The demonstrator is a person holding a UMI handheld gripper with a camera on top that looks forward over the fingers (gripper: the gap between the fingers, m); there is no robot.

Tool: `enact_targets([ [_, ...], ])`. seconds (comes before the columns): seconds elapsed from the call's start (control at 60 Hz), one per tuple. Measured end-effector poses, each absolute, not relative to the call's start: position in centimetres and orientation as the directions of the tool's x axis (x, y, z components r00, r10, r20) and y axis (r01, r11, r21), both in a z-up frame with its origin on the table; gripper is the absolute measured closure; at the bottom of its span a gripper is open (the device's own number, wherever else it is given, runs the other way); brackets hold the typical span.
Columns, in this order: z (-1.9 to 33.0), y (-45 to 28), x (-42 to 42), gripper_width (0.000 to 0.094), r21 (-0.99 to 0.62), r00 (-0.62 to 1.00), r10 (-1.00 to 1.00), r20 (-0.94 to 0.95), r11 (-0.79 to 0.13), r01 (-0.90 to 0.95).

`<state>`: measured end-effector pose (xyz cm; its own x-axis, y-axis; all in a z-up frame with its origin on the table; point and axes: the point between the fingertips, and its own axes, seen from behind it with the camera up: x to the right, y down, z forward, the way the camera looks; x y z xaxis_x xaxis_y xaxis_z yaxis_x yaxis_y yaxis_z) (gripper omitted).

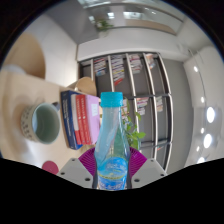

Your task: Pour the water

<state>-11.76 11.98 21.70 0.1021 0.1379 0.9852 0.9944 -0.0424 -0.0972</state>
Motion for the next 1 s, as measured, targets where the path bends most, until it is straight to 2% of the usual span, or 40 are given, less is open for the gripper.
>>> enact_targets([
  [0.05,24.0,11.3,-11.5,0.055,-0.291,0.297,0.115,0.948,-0.07,0.954],
  [0.167,27.8,10.7,-10.5,0.055,-0.645,0.646,0.065,0.76,-0.045,0.763],
  [0.233,28.7,10.3,-9.2,0.0544,-0.803,0.805,0.047,0.591,-0.058,0.593],
  [0.317,27.5,9.7,-8.6,0.0545,-0.926,0.93,0.049,0.364,-0.085,0.367],
  [0.383,25.5,9.4,-8.6,0.0543,-0.968,0.973,0.052,0.224,-0.108,0.228],
  [0.483,23.0,10.8,-6.2,0.0544,-0.981,0.992,0.042,0.121,-0.147,0.126],
  [0.5,21.3,10.0,-7.5,0.0545,-0.983,0.994,0.037,0.105,-0.149,0.109],
  [0.517,21.6,11.1,-5.9,0.0544,-0.982,0.994,0.045,0.095,-0.161,0.101],
  [0.583,19.3,11.9,-5.1,0.0544,-0.977,0.996,0.047,0.072,-0.197,0.079],
  [0.6,17.3,11.0,-6.3,0.0544,-0.977,0.997,0.045,0.065,-0.199,0.073],
  [0.817,13.1,12.5,-2.8,0.0545,-0.964,0.998,0.038,0.056,-0.257,0.064],
  [0.883,10.1,12.2,-2.7,0.0544,-0.955,0.999,0.035,0.036,-0.295,0.044],
  [0.9,9.4,12.2,-2.7,0.0518,-0.95,0.999,0.035,0.028,-0.309,0.038],
  [0.933,9.9,12.4,-2.6,0.0524,-0.964,1.0,0.029,0.01,-0.265,0.017],
  [1.0,9.7,11.7,-2.1,0.0525,-0.963,1.0,0.026,-0.003,-0.27,0.004],
])
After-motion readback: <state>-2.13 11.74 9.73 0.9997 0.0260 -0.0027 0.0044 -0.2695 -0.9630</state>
